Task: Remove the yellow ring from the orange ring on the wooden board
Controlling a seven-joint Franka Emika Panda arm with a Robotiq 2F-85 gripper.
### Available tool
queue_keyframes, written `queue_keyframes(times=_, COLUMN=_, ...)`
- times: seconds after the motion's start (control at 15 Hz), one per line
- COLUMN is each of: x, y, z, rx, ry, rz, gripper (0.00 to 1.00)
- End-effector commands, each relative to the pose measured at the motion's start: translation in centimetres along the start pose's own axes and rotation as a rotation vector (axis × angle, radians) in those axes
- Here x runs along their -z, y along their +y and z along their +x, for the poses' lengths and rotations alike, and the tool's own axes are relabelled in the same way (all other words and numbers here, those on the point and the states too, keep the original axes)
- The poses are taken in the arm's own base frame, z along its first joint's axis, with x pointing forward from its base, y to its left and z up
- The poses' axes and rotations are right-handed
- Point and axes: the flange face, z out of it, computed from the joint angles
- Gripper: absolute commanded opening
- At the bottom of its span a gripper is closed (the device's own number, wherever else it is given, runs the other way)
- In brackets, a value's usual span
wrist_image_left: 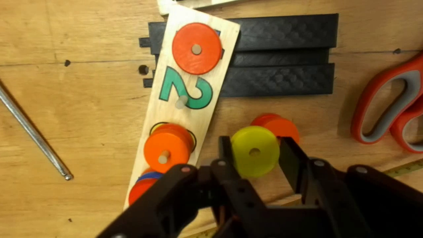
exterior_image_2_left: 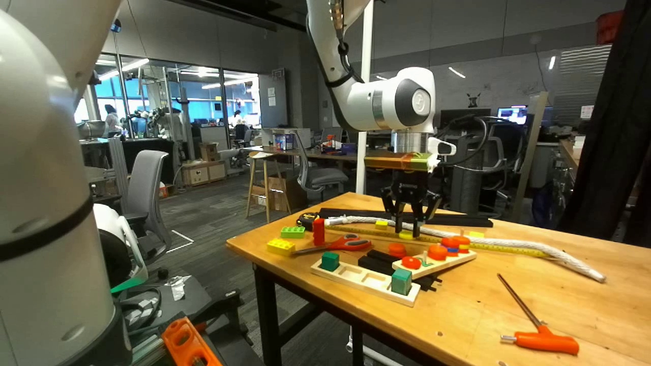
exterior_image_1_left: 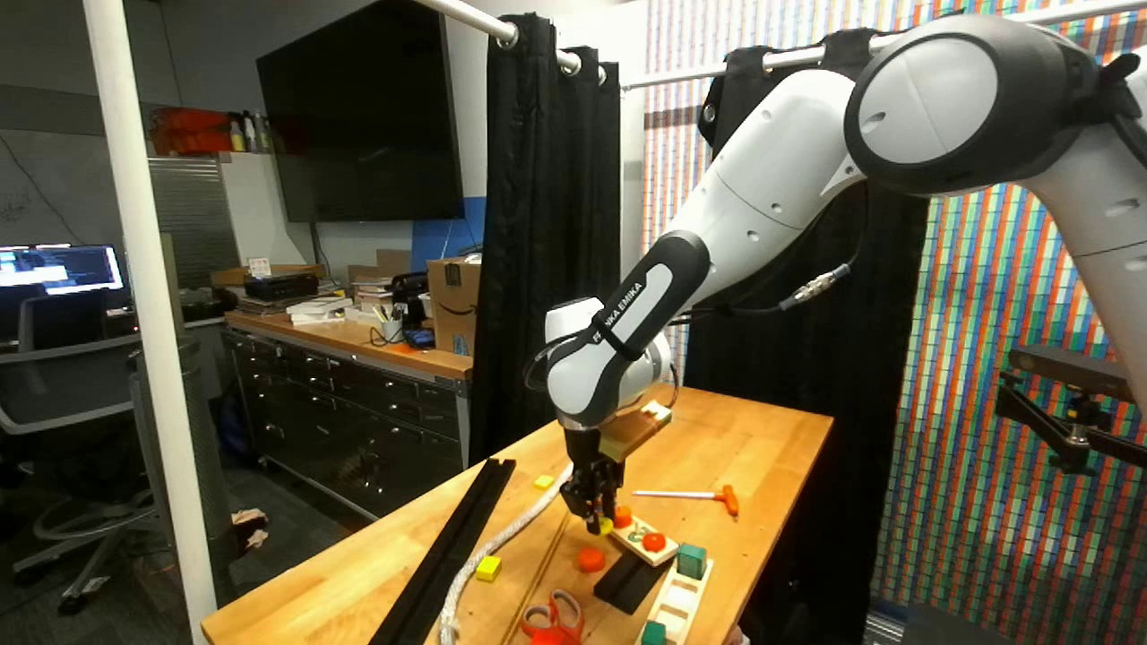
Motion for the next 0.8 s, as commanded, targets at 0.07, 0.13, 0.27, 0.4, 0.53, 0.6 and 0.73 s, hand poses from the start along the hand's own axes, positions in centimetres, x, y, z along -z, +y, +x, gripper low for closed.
queue_keyframes(times=0.07, x=0.0, y=-1.0, z=-0.8, rx=0.071, ry=0.038, rz=0.016, gripper=0.22)
queue_keyframes(times=0.13, x=-0.3, y=-1.0, z=-0.9, rx=0.081, ry=0.04, rz=0.022, gripper=0.22)
queue_keyframes(times=0.27, x=-0.6, y=-1.1, z=-1.0, rx=0.097, ry=0.049, rz=0.032, gripper=0.22)
queue_keyframes(times=0.4, x=-1.1, y=-1.2, z=-1.2, rx=0.122, ry=0.063, rz=0.047, gripper=0.22)
queue_keyframes(times=0.53, x=-1.4, y=-1.3, z=-1.3, rx=0.141, ry=0.071, rz=0.057, gripper=0.22)
queue_keyframes(times=0.6, x=-1.5, y=-1.3, z=-1.3, rx=0.15, ry=0.079, rz=0.064, gripper=0.22)
queue_keyframes(times=0.73, x=-1.6, y=-1.4, z=-1.4, rx=0.164, ry=0.088, rz=0.078, gripper=0.22)
